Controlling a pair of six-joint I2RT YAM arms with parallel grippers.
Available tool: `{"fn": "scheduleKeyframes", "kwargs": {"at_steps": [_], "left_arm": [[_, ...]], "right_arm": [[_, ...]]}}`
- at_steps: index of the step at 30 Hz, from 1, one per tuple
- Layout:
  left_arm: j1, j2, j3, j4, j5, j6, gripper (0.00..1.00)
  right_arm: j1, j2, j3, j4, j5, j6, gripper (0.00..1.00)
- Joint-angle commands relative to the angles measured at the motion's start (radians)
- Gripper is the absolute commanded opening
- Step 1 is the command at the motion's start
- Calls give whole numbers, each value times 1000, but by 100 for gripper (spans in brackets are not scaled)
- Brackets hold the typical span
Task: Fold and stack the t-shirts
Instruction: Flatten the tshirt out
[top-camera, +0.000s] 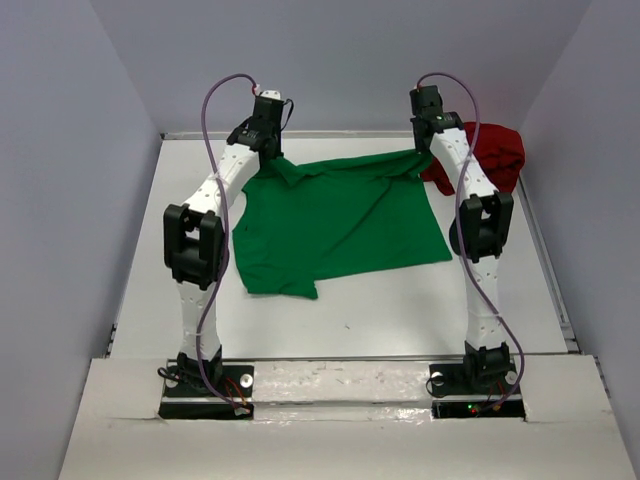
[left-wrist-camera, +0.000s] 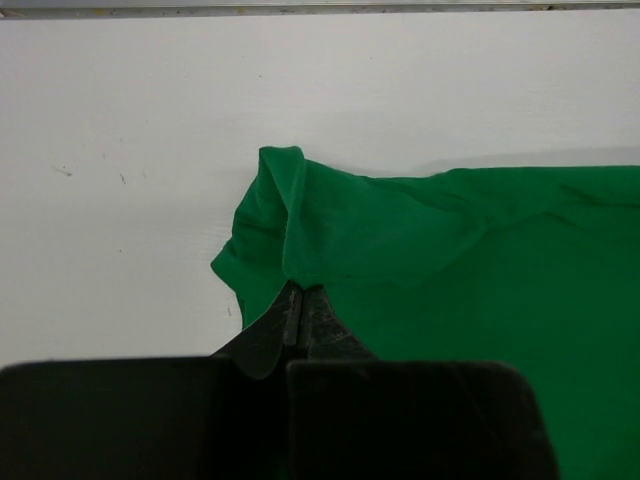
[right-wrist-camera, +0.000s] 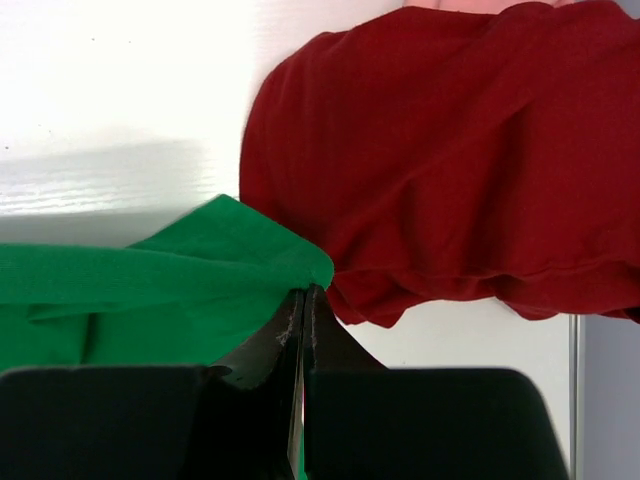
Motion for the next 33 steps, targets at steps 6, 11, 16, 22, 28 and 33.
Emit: {"fn": "scheduleKeyframes", "kwargs": {"at_steps": [6, 11, 16, 22, 28, 33], "left_arm": [[-31, -143, -86, 7, -68, 0, 0], [-36, -174, -97, 3, -111, -15, 0], [-51, -304, -105, 21, -120, -20, 0], [-131, -510, -27, -26, -202, 19, 0], [-271, -732, 53, -59, -249, 31, 0], [-387, -962, -8, -37, -258, 30, 0]], "right_arm": [[-9, 8, 1, 59, -46, -8, 0], [-9, -7, -13, 61, -77, 7, 0], [-9, -133, -84, 75, -71, 20, 0], [2, -392, -157, 82, -42, 7, 0], [63, -815, -361, 168, 16, -13, 0], [201, -1030, -360, 112, 107, -29, 0]]}}
